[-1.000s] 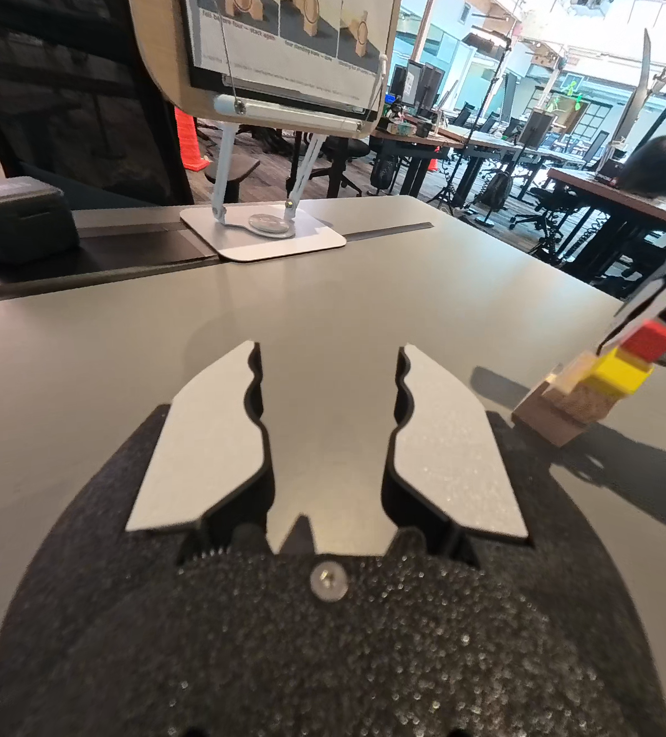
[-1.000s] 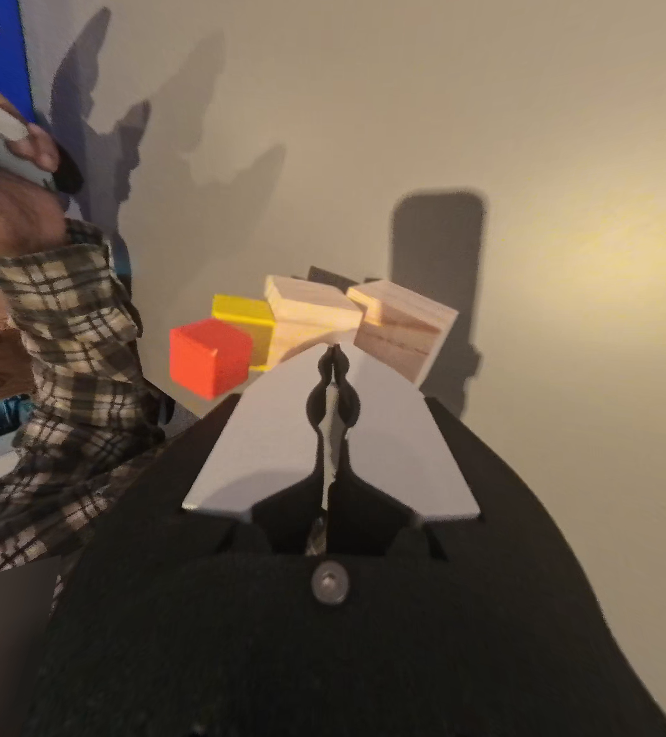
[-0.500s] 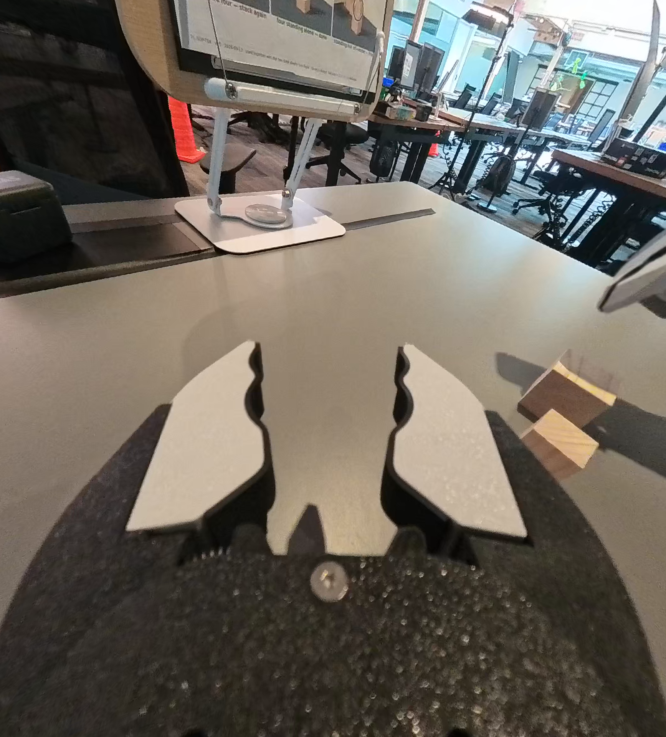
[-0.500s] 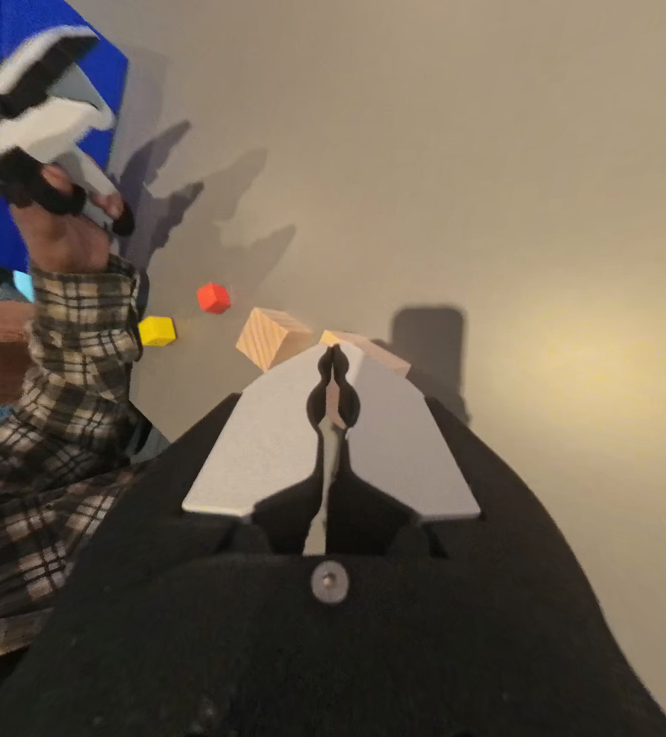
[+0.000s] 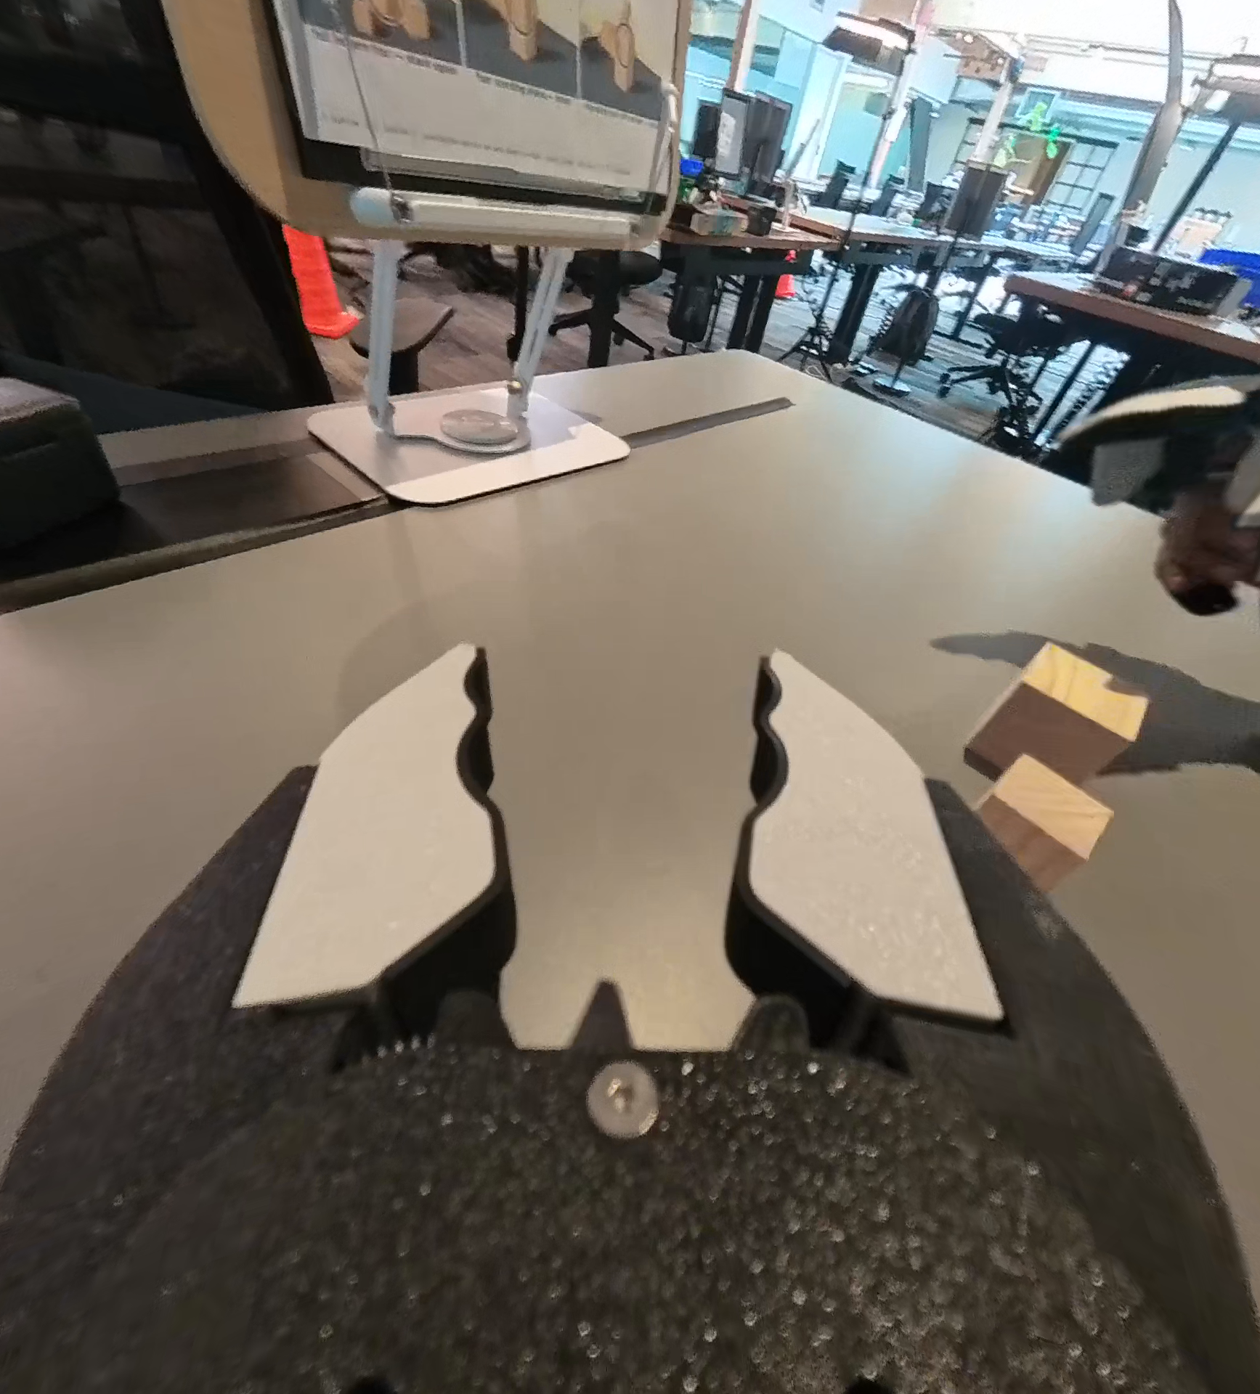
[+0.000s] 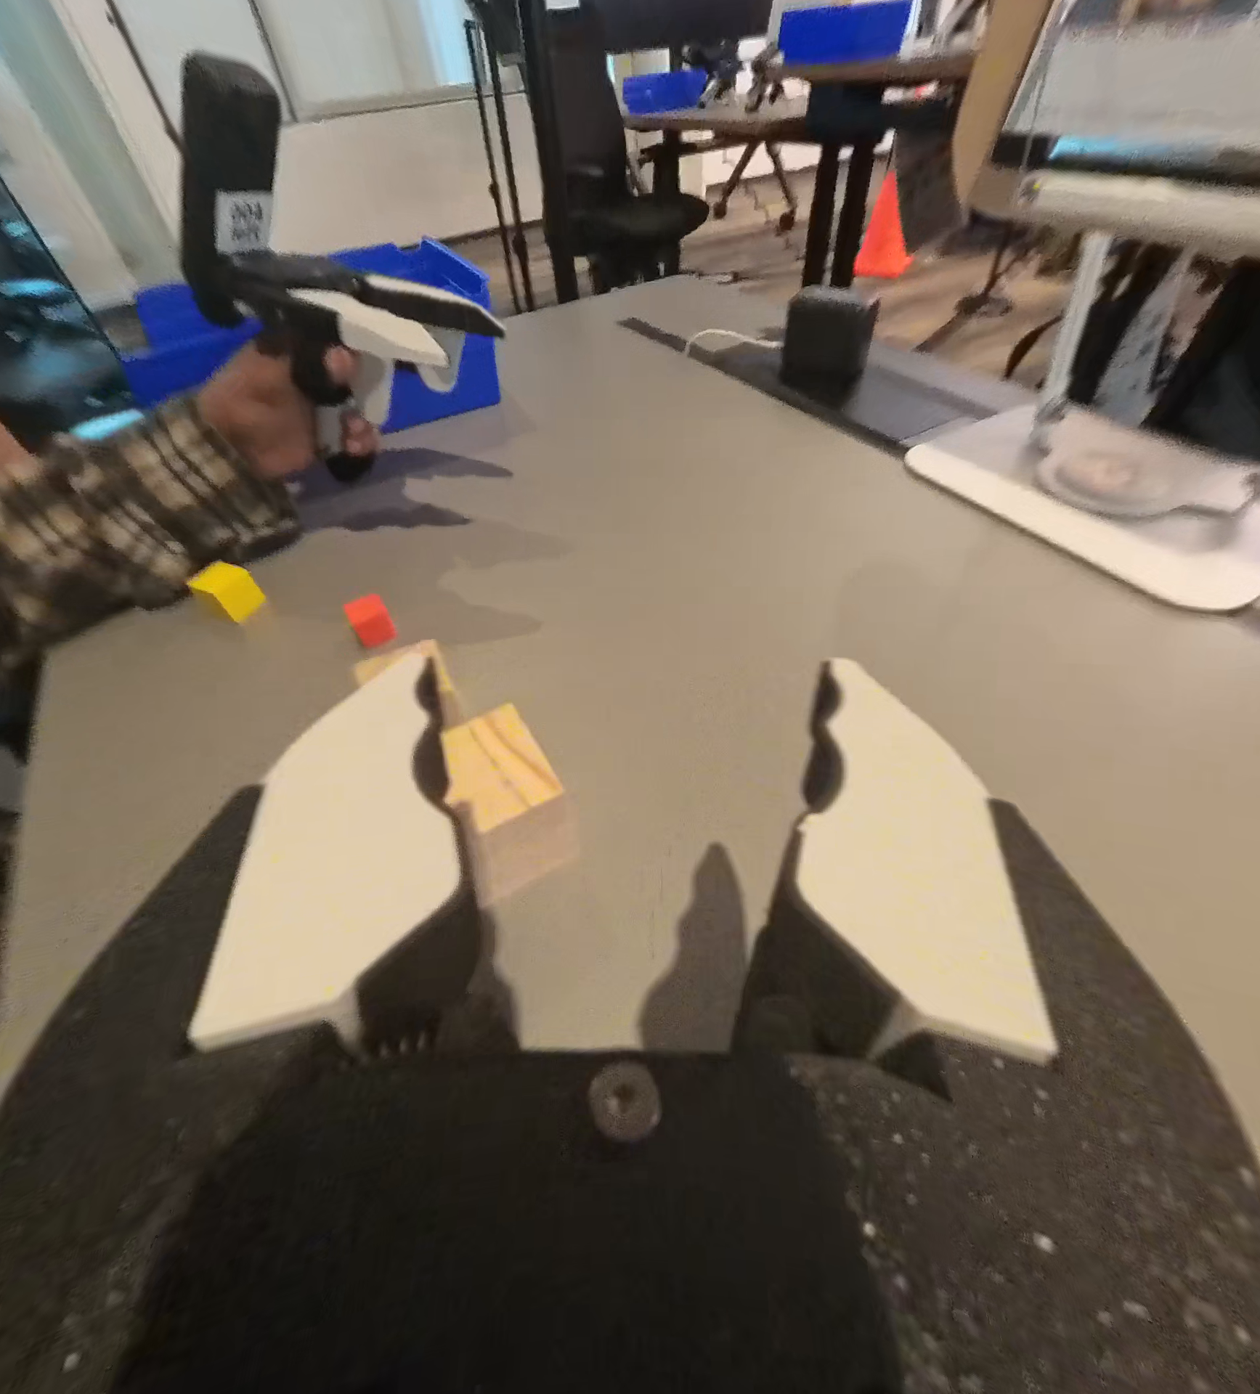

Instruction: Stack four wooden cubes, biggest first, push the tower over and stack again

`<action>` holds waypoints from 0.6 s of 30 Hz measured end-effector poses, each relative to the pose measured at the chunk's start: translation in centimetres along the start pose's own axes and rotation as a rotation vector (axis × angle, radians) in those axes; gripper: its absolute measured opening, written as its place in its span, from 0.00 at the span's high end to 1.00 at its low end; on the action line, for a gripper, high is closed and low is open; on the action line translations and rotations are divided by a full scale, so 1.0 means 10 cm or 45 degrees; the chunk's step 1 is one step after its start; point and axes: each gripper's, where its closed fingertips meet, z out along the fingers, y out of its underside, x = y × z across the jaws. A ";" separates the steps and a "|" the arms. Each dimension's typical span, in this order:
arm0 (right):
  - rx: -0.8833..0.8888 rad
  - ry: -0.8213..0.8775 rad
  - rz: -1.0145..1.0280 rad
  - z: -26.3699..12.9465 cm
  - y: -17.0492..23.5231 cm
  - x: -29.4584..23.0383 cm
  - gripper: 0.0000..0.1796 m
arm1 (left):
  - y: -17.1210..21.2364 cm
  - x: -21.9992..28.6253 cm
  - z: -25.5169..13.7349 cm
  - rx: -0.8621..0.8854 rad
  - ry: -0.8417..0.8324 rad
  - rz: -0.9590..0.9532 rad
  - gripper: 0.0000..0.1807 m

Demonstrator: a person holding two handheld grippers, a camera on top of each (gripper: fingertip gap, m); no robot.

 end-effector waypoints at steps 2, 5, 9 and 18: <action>0.006 0.022 -0.096 -0.04 0.04 0.02 0.42 | -0.03 0.15 0.00 -0.032 0.087 0.025 0.60; -0.004 0.028 -0.164 -0.08 0.13 0.06 0.24 | -0.05 0.50 -0.01 -0.158 0.200 0.200 0.57; -0.020 -0.043 -0.164 -0.07 0.31 0.03 0.20 | 0.14 1.04 0.06 -0.458 0.331 0.480 0.53; -0.073 -0.119 -0.215 -0.01 0.58 -0.09 0.21 | 0.73 1.69 0.36 -0.957 0.562 0.786 0.58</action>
